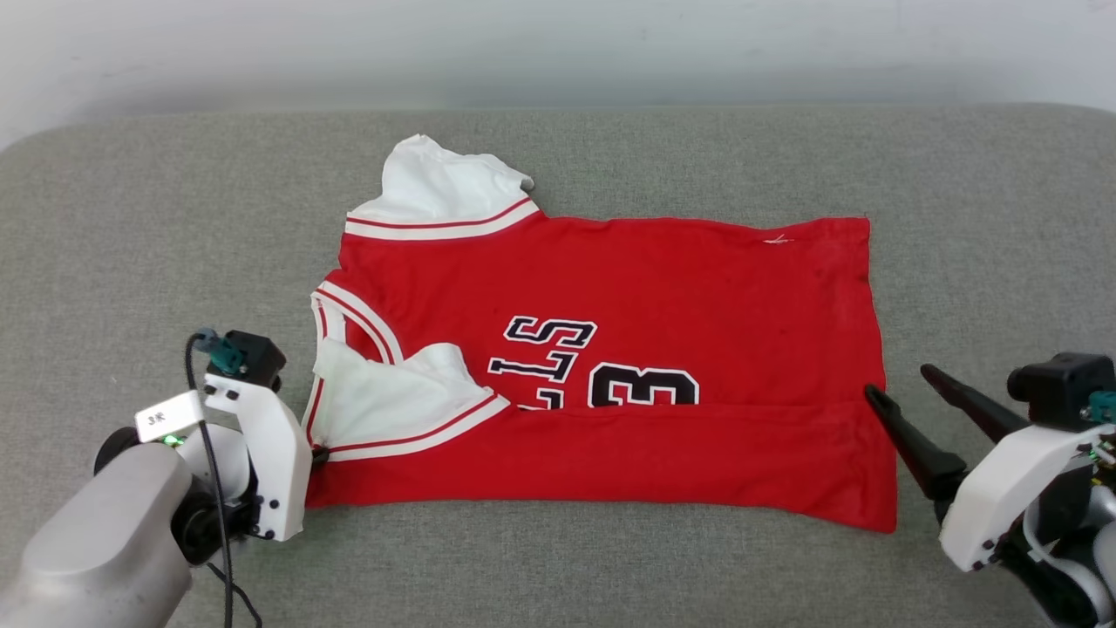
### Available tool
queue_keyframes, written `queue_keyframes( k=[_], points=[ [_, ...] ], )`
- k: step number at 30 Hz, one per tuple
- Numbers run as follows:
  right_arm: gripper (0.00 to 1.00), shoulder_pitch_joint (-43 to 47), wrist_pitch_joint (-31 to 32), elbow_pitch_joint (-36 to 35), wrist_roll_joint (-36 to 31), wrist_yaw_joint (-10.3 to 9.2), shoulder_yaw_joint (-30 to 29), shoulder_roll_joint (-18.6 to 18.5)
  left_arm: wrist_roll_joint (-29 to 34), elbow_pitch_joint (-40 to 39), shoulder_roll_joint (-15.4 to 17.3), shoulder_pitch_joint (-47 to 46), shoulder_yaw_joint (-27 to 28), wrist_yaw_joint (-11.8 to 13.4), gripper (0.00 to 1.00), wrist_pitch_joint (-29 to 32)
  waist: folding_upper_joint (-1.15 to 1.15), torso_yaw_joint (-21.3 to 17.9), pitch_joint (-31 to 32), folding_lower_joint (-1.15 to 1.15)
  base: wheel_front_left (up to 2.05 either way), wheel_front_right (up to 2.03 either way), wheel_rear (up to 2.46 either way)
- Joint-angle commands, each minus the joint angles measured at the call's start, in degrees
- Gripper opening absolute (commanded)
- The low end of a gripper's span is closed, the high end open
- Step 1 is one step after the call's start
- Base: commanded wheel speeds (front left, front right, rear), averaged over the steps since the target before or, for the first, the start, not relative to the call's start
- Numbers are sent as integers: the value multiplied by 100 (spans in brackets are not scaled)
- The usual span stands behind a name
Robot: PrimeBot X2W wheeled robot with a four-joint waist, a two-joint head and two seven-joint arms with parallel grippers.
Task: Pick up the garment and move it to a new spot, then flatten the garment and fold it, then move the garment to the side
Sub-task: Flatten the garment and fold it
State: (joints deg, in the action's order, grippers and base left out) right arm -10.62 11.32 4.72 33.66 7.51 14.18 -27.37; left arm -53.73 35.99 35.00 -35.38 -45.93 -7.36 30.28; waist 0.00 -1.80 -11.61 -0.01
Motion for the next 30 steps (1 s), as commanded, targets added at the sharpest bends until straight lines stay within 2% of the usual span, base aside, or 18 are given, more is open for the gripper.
queue_keyframes(
  k=[1,7,12,16,22,30],
  points=[
    [100,-117,93,-49,16,-5,-11,-113,2,161,-146,308,-242,3,0,32,0,20,56,1,0,0,0],
    [100,-396,977,-233,197,-5,20,-685,-75,-192,66,-17,-230,-4,0,-348,0,93,209,1,0,0,0],
    [100,-571,2172,-315,533,-5,270,-1104,-88,-549,212,-155,-283,-6,0,-561,0,147,263,1,0,0,0],
    [100,-639,3052,-238,811,-5,496,-1241,-39,-780,279,-185,-344,-6,0,-640,0,204,259,1,0,0,0],
    [100,-658,3737,126,991,-5,747,-1088,67,-1024,238,-265,-429,13,0,-687,0,325,151,1,0,0,0],
    [100,-798,3619,991,943,-5,1012,-521,194,-1189,222,-357,-463,89,0,-734,0,448,-59,1,0,0,0]
  ],
)
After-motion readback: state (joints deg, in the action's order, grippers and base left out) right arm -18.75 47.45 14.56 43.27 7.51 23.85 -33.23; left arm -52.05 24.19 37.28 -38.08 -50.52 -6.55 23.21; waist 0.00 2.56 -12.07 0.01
